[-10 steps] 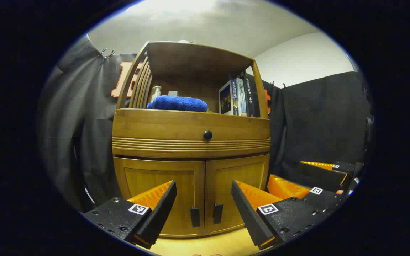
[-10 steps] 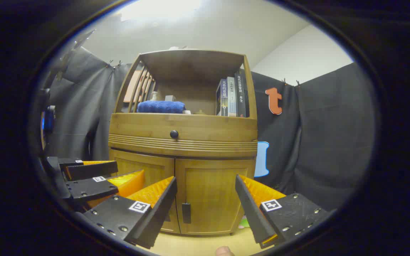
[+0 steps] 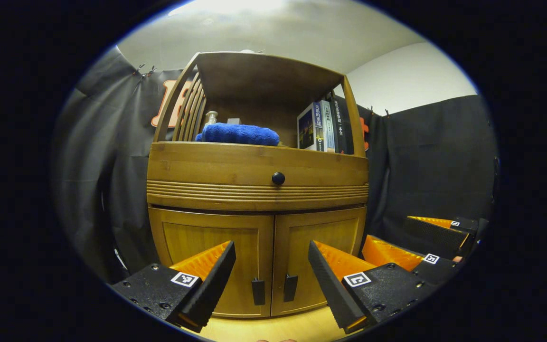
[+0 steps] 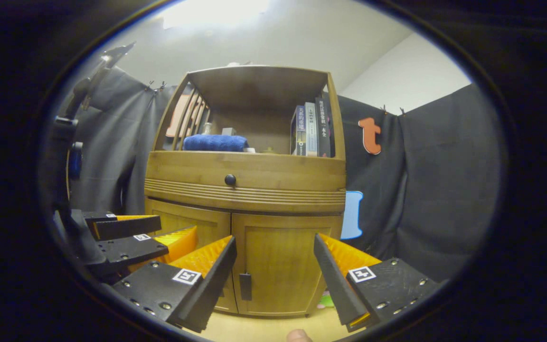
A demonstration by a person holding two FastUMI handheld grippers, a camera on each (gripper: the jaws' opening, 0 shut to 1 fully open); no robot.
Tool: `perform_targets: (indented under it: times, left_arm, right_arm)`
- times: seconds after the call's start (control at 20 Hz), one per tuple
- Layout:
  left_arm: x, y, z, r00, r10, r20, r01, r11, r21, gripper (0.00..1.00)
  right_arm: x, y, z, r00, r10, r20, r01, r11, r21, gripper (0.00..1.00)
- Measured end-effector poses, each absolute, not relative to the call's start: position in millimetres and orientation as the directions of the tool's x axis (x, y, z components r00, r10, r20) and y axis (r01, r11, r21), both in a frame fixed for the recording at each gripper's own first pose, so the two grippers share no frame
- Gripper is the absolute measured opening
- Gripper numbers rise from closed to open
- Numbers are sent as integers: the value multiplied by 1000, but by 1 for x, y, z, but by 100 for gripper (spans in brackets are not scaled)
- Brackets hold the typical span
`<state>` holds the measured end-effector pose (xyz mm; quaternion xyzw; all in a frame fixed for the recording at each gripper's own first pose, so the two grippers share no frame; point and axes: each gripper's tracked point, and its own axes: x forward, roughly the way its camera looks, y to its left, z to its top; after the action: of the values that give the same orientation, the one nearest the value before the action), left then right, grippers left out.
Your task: Open the right door of the double-door shoe cabinet with the right hand, and open the left door with the left hand.
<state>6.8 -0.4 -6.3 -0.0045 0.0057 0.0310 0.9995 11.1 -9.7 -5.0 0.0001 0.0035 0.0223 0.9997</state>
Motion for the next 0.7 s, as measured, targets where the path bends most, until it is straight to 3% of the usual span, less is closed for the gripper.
perform_targets:
  times: [0.7]
  left_arm:
    - [-31, 65, -1, 970, 241, 11, -241, 970, 9, 91]
  right_arm:
    - [43, 3, -40, 993, 92, -73, -90, 996, 23, 97]
